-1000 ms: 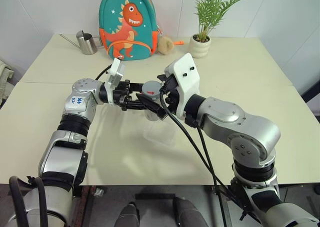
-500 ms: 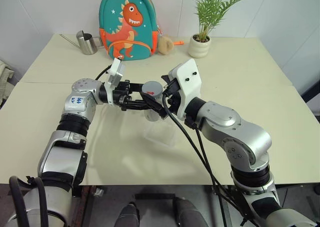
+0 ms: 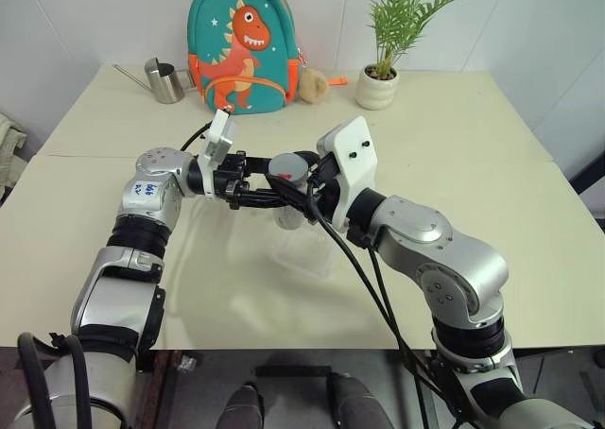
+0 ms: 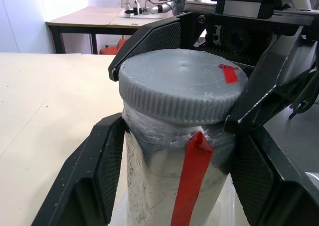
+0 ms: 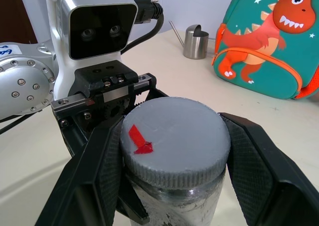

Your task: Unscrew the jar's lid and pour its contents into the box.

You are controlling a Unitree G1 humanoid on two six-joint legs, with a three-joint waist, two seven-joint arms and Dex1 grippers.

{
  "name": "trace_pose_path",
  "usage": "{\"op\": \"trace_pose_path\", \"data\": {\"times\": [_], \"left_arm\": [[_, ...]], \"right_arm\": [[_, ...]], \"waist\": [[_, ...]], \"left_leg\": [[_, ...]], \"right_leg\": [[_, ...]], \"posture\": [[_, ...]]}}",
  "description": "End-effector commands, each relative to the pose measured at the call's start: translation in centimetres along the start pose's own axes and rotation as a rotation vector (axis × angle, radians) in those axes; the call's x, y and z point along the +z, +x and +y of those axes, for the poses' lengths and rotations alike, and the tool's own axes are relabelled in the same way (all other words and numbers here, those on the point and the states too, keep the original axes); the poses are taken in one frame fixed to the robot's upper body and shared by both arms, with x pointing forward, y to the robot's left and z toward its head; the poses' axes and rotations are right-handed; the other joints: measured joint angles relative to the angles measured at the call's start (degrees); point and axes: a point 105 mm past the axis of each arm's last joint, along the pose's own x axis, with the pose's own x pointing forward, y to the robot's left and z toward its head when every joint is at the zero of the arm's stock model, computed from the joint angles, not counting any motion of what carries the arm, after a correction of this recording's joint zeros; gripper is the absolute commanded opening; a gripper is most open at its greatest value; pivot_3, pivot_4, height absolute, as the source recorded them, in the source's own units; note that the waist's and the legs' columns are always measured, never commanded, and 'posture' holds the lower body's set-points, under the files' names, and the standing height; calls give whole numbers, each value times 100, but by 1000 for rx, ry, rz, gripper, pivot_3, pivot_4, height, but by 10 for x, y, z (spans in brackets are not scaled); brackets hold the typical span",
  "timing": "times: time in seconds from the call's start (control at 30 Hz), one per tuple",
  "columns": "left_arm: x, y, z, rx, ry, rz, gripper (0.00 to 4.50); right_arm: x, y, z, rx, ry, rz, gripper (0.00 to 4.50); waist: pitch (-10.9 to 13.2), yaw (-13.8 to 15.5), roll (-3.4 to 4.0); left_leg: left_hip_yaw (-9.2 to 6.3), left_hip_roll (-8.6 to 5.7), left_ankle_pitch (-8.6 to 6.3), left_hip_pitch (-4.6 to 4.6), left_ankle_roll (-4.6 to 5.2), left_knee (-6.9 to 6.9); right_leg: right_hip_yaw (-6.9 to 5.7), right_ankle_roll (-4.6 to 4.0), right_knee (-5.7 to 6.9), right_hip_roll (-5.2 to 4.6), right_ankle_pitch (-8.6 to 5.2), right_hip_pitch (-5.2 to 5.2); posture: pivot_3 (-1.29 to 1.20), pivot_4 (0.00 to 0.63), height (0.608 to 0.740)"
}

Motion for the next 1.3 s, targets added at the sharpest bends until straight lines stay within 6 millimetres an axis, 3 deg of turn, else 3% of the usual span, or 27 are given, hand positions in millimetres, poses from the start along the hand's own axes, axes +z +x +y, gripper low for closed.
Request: {"op": "trace_pose_path", "data": {"times": [0.03, 0.63, 1.03, 1.3], "left_arm": [[18, 1, -12, -124, 71, -33, 2701], [12, -2, -3, -83, 62, -3, 2701], [14, -2, 2, -57, 15, -62, 2701], [6, 1, -2, -75, -31, -80, 2680]], "right_arm": [[12, -2, 11, 77, 7, -48, 2562], [26, -19, 33, 354, -38, -73, 2562], [37, -27, 39, 459, -71, -139, 2562], [44, -24, 40, 492, -94, -165, 2562]], "waist": [[0, 1, 0], [0, 0, 0], [0, 4, 0], [0, 1, 0]], "left_leg": [[0, 0, 0, 0, 0, 0], [0, 0, 0, 0, 0, 1], [0, 0, 0, 0, 0, 3], [0, 0, 0, 0, 0, 3]], "right_leg": [[0, 0, 0, 0, 0, 0], [0, 0, 0, 0, 0, 0], [0, 1, 1, 1, 0, 0], [0, 1, 3, 1, 0, 1]], "posture": [[0, 150, 740], [0, 150, 740], [0, 150, 740], [0, 150, 740]]}}
